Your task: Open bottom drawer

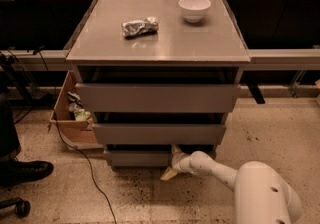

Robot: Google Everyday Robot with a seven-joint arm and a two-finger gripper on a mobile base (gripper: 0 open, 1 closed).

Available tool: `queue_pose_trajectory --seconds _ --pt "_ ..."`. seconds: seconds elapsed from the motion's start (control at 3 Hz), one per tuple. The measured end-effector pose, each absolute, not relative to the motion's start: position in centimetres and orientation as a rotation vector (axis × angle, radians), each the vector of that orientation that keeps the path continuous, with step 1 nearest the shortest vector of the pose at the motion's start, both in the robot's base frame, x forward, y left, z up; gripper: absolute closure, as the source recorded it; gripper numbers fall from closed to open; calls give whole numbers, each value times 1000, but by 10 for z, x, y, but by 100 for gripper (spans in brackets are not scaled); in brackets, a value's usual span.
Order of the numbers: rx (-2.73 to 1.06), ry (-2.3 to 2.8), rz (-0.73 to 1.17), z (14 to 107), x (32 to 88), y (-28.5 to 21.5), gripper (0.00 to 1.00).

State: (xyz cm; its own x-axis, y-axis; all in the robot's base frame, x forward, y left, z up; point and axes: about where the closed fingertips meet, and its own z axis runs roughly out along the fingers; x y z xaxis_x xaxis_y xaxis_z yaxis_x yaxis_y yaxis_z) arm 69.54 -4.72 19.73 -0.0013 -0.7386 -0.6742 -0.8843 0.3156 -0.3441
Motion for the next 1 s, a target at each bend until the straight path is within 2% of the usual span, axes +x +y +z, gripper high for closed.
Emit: queue_pose_trajectory --seconds 1.0 --pt "-1549 1785 182 186 665 -74 73"
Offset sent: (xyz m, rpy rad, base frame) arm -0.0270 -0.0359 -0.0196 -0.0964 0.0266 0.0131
